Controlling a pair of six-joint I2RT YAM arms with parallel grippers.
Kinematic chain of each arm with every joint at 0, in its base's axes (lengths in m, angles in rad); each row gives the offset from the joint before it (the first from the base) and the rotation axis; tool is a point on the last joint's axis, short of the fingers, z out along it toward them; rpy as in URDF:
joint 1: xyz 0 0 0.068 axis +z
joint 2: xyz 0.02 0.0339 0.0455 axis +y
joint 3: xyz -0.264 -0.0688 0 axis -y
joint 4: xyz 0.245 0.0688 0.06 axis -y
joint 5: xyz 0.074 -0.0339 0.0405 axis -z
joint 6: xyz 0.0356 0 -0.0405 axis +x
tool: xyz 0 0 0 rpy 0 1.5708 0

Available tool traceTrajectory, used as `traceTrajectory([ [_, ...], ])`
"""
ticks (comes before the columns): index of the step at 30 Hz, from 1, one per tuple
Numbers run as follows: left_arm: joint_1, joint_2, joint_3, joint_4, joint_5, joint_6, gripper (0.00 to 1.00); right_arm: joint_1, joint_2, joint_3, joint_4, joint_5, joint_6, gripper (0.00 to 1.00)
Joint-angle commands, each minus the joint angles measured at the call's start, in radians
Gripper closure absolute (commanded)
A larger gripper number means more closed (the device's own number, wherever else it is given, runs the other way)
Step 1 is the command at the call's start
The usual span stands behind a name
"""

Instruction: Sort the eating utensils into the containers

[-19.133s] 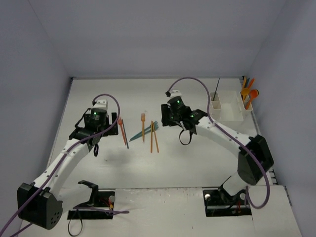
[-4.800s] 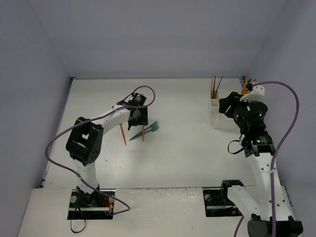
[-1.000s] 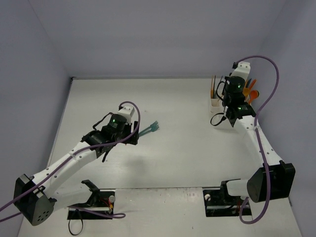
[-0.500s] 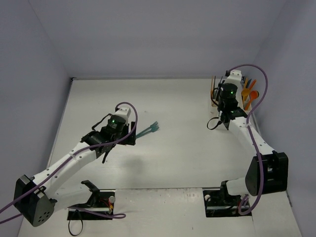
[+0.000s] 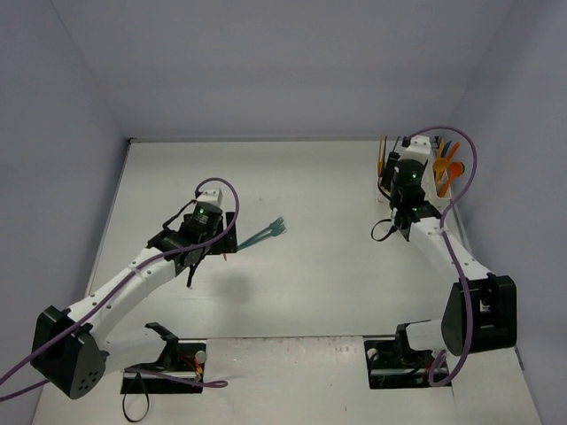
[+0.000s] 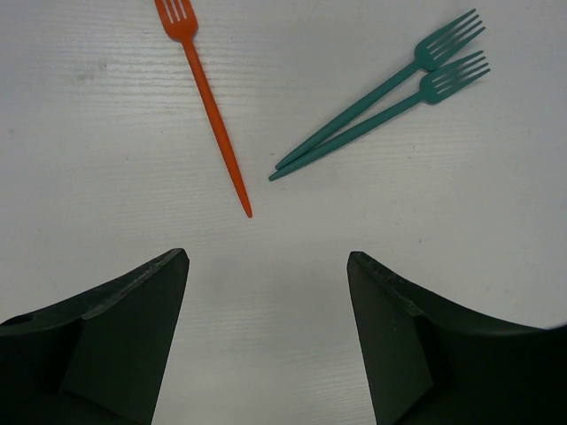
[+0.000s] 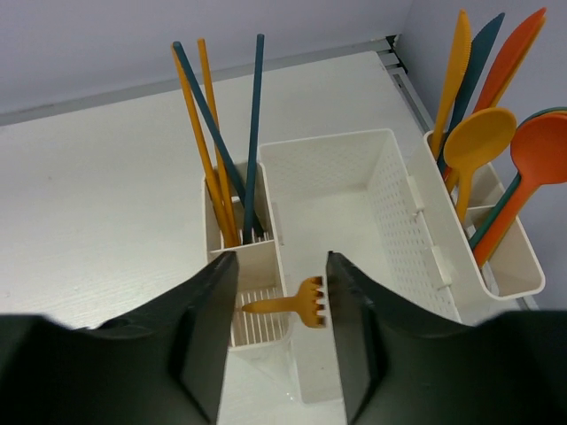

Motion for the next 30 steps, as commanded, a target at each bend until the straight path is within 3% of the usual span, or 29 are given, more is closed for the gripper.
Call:
traceTrajectory([
  [1, 0.039, 0.031, 0.001, 0.007, -0.049, -0.087, 0.30, -0.007, -0.159, 0.037, 0.006, -0.021, 0.018, 0.54],
  [12, 0.120, 0.284, 0.113, 0.051, -0.050, -0.134, 0.31, -0.002, -0.433, 0.119, -0.292, -0.095, 0.081, 0.48],
  [18, 0.158, 0.445, 0.213, 0.064, -0.031, -0.131, 0.39, 0.000, -0.547, 0.082, -0.382, -0.185, 0.157, 0.48],
  [21, 0.173, 0.526, 0.261, 0.065, -0.028, -0.129, 0.48, 0.001, -0.592, 0.067, -0.428, -0.206, 0.169, 0.48],
  [30, 0.188, 0.692, 0.342, 0.032, -0.076, -0.126, 0.85, 0.002, -0.635, 0.073, -0.494, -0.259, 0.156, 0.45],
])
